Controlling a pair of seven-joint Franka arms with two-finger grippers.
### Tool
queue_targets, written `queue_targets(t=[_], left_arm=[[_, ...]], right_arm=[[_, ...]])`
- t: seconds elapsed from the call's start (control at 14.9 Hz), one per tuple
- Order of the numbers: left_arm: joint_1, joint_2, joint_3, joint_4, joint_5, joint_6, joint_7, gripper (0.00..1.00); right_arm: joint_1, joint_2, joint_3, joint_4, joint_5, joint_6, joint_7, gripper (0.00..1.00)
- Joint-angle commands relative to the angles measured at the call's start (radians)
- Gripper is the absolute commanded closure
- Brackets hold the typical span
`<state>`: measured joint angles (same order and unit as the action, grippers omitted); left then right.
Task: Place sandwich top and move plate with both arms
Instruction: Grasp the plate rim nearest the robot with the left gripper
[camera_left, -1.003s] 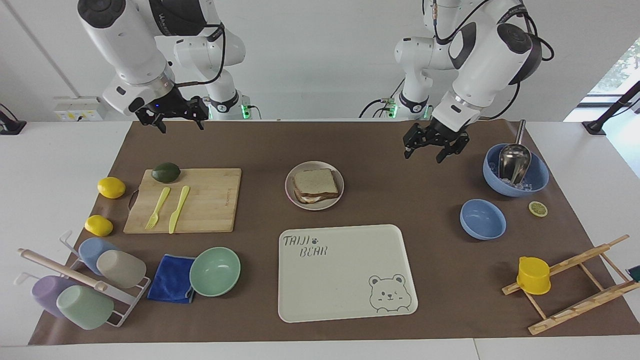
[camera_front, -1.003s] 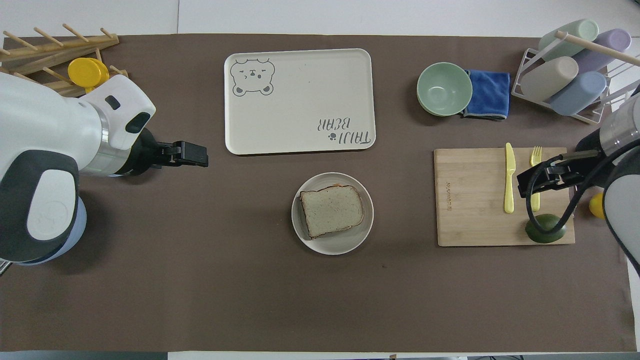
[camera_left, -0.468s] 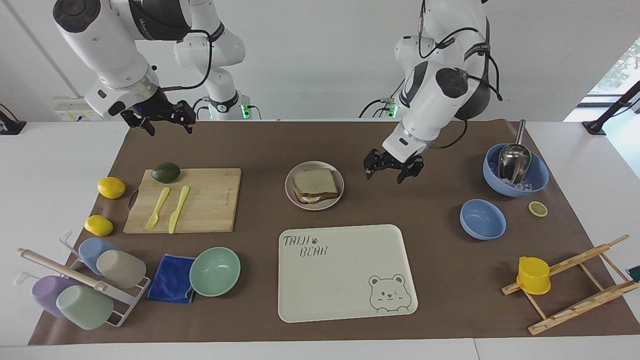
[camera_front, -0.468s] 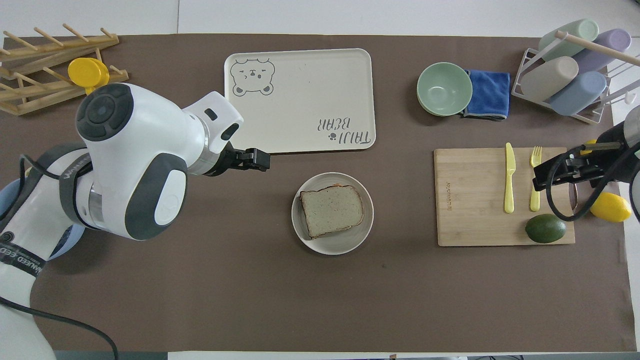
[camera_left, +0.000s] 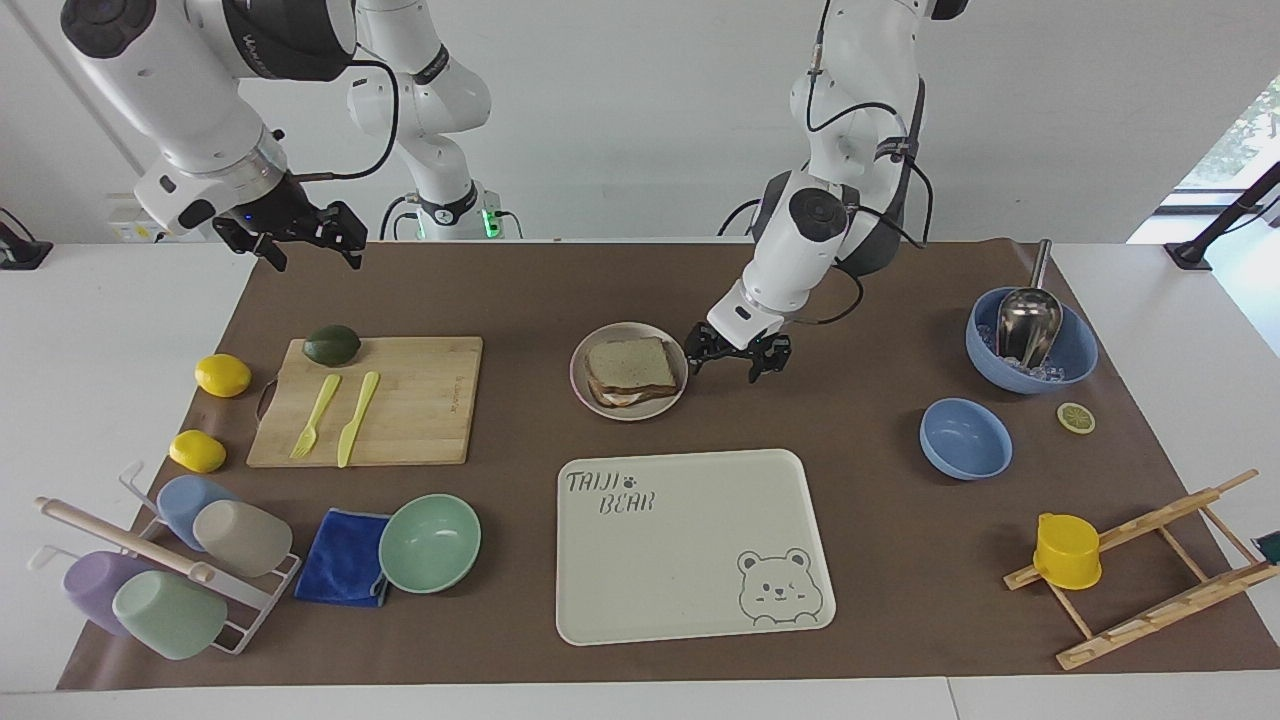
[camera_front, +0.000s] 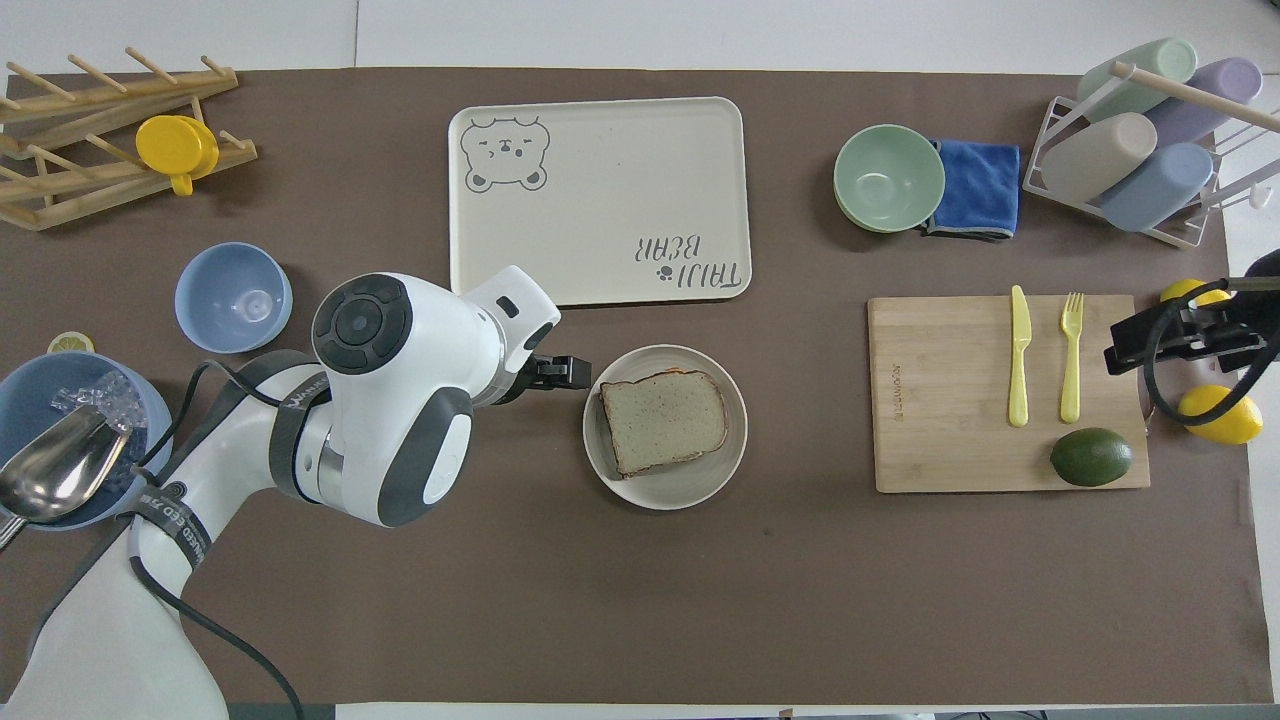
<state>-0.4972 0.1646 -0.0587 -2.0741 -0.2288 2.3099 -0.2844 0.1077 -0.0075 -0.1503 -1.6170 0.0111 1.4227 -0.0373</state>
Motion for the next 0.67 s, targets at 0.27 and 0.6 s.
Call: queue_targets(t=[0.27, 0.6], left_arm=[[-0.056, 0.036, 0.014, -0.061, -0.014, 0.077, -0.070, 0.00], [-0.076, 0.038, 0.013, -0.069, -0.021, 0.066, -0.070, 0.10]], right_arm=[[-0.065, 0.011, 0.037, 0.022, 0.014, 0.001, -0.021, 0.00], [-0.077, 0.018, 0.047, 0.025, 0.012, 0.053, -0.018, 0.00]])
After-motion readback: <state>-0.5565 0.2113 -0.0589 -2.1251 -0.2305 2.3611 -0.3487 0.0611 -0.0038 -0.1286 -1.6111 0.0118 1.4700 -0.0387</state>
